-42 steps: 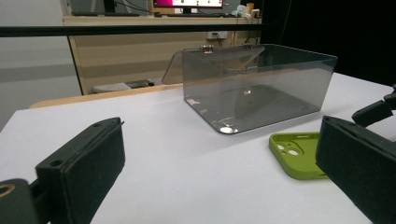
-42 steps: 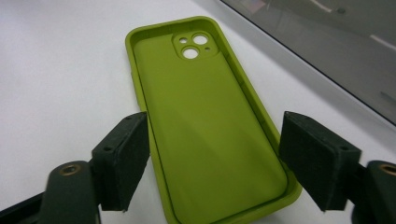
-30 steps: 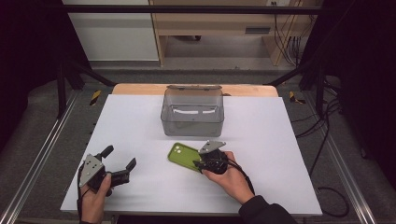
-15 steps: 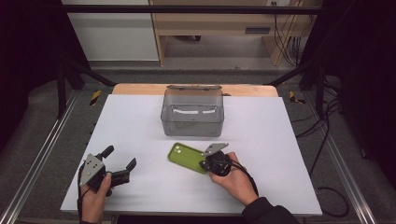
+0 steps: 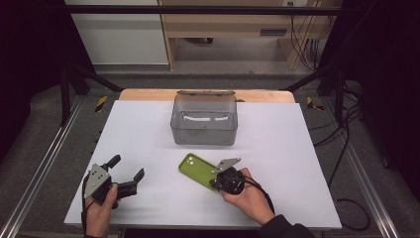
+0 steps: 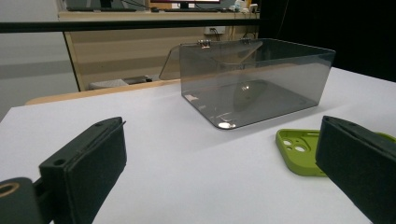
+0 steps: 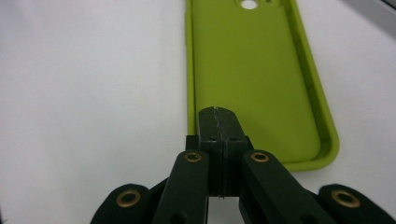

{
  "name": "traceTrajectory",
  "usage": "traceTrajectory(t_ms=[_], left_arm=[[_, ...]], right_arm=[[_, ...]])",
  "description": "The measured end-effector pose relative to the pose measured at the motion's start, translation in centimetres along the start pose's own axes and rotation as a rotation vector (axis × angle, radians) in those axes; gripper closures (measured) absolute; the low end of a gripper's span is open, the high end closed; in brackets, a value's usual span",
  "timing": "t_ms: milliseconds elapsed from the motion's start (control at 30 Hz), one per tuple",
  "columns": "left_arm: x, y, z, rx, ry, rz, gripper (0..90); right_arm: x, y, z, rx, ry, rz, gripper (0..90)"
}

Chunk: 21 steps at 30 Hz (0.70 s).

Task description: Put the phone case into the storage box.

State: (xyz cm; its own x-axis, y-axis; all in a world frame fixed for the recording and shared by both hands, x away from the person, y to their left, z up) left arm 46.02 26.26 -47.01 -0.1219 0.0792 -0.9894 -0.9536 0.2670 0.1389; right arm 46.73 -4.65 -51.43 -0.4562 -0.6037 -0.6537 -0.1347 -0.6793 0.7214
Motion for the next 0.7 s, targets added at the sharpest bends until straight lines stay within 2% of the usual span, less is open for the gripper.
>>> traceTrajectory(t_ms=[400,533,700], left_arm=[[0.0,0.0,0.0,0.001,0.001,0.000,1.8],[0.0,0.0,-0.1,0.003,0.001,0.000,1.8],[0.0,0.1,0.0,0.003,-0.001,0.000,1.8]], right_arm=[[-0.1,-1.2,3.5,-0.063,0.030,0.006,90.0],[-0.2,-1.6,4.0,-0.071,0.033,0.000,90.0],[-0.2,-1.5,3.9,-0.066,0.028,-0.009,90.0]])
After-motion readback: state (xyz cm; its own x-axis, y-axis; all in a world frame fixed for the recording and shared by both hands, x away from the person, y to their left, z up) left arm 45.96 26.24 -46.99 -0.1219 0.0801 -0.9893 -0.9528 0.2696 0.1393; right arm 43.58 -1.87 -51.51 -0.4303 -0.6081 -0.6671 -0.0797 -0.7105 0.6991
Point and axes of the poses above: each handheld gripper's, and its own axes: y roughly backward along the jaws, x roughly out of its underside, z roughly to its left, the point moved 6 cm from there along -y, roughly forward along the jaws, and after that the axes turned 14 degrees about -x, right-handed, at the moved point
